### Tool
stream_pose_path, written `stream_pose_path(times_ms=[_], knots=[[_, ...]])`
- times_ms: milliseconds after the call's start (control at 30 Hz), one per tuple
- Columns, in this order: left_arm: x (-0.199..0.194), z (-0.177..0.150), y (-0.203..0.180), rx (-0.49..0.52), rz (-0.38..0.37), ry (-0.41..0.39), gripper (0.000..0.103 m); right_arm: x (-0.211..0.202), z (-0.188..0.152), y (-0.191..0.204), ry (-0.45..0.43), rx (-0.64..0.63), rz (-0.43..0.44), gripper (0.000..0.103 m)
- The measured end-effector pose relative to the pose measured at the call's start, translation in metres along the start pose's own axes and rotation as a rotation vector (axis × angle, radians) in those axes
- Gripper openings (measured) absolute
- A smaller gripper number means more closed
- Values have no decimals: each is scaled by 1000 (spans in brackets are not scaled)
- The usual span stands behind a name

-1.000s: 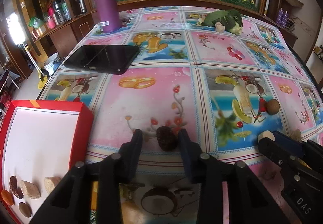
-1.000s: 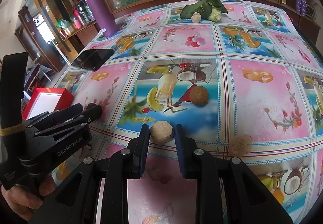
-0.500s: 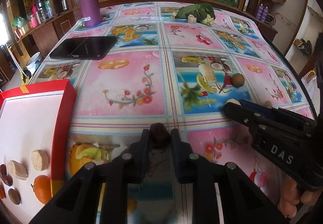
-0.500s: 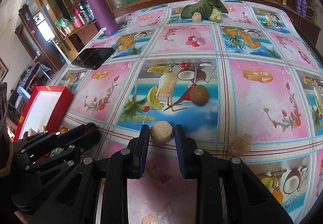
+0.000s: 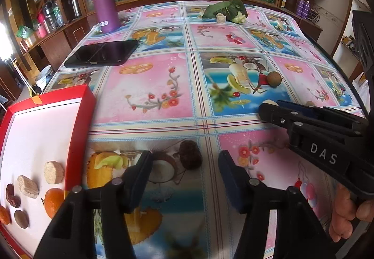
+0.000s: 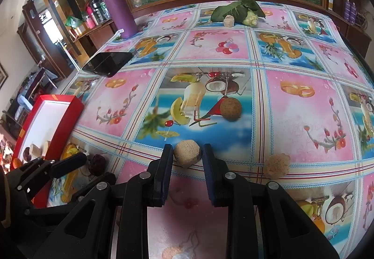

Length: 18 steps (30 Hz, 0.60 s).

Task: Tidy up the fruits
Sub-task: 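Grasp another red date with the left tool while the right tool grasps a beige piece, then carry the date and beige piece into the tray and open both tools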

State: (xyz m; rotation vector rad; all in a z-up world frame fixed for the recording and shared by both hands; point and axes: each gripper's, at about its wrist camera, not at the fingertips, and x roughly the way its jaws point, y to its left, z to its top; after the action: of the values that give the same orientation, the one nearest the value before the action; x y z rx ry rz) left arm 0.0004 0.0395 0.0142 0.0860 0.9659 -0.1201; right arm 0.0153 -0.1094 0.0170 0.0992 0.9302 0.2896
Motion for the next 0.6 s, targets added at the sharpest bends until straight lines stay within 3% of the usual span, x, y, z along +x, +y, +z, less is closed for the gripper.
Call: stream_pose_path(times_ms=[67,233,300,600], knots=[[0,-1,2,-5,-10,-8,60,0,-1,2,-6,-13,-12,25],[-2,-1,-3,14,-26,-24,26,0,-2,4,-16,-30,-25,25],[-2,-1,-4,17,-33,-29,21,1,-2,4,-17,-30,-24,24],[-25,0,2,-11,-2,-105,21,-9,0,3,-75,-21,-4,24]])
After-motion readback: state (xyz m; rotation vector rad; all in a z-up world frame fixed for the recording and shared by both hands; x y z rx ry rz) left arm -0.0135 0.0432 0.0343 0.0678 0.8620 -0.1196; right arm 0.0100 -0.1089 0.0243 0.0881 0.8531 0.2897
